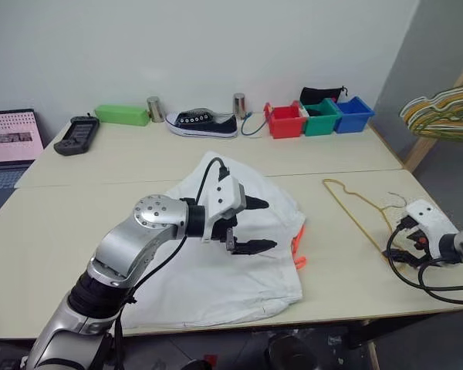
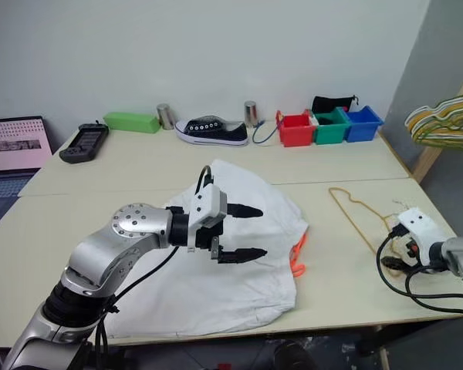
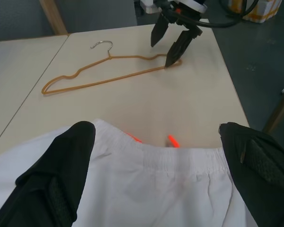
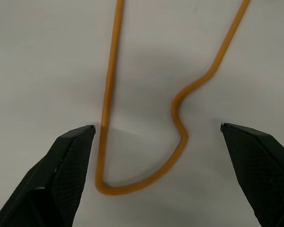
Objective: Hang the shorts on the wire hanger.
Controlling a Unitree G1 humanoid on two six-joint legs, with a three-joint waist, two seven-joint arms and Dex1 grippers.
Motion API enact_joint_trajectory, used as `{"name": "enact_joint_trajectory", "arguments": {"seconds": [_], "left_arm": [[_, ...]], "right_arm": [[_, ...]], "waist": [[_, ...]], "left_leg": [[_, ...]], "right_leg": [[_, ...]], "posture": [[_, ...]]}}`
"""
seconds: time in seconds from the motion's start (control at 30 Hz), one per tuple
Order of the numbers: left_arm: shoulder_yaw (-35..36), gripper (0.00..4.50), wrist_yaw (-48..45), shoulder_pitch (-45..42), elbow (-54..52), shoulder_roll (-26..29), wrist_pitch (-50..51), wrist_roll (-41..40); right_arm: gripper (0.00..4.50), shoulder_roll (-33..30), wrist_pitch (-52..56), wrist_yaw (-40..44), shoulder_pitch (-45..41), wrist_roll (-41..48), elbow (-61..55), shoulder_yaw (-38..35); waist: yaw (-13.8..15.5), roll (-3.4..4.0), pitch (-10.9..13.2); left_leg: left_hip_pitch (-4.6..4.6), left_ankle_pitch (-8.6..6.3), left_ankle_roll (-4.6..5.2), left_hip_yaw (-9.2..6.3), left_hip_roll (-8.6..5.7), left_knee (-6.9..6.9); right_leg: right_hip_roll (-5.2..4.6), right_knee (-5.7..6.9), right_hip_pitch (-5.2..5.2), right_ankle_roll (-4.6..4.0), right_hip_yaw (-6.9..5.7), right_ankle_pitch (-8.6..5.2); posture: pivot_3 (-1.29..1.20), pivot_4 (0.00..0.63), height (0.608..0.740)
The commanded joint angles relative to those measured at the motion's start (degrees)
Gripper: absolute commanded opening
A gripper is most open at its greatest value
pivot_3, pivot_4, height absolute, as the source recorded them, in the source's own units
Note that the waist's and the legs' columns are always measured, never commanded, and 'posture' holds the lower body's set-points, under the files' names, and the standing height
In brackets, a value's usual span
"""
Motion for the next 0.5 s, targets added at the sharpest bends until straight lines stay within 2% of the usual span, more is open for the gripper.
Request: {"name": "enact_joint_trajectory", "arguments": {"seconds": [0.03, 0.1, 0.27, 0.5], "left_arm": [[-0.3, 4.44, 0.2, -0.1, -0.5, -0.9, -1.5, 0.9], [-0.8, 4.44, 0.2, -0.4, 0.1, -1.3, -2.1, 1.6], [-0.9, 4.44, 0.4, -1.2, 0.7, -2.5, -2.0, 2.3], [1.3, 4.44, -2.2, 1.0, -1.7, 1.0, -0.9, 0.6]], "right_arm": [[4.5, 1.0, -4.0, 0.2, -4.6, -2.1, 8.5, 2.2], [4.5, 1.8, -6.7, 1.2, -7.1, -2.9, 14.1, 4.0], [4.5, 4.1, -7.6, 2.9, -13.0, -2.9, 24.6, 4.8], [4.5, 1.2, -7.1, 12.9, -15.7, 0.2, 26.0, 4.2]], "waist": [[-0.3, -0.11, 0.0], [-0.5, -0.21, 0.0], [-1.1, -0.5, -0.2], [-0.9, -0.44, -0.2]], "left_leg": [[0.13, 0.0, 0.0, 0.0, 0.01, 0.0], [0.42, -0.01, -0.01, 0.01, 0.0, 0.0], [0.5, 0.0, -0.01, -0.02, 0.0, 0.0], [0.47, 0.01, 0.01, -0.03, 0.01, -0.01]], "right_leg": [[0.0, -0.05, 0.12, 0.01, 0.0, 0.01], [-0.02, -0.11, 0.33, 0.01, 0.0, 0.01], [-0.02, -0.12, 0.41, 0.06, -0.03, 0.08], [-0.01, -0.11, 0.48, 0.06, -0.03, 0.11]], "posture": [[-0.35, 0.042, 0.74], [-0.35, 0.041, 0.74], [-0.33, 0.044, 0.74], [-0.32, 0.048, 0.74]]}}
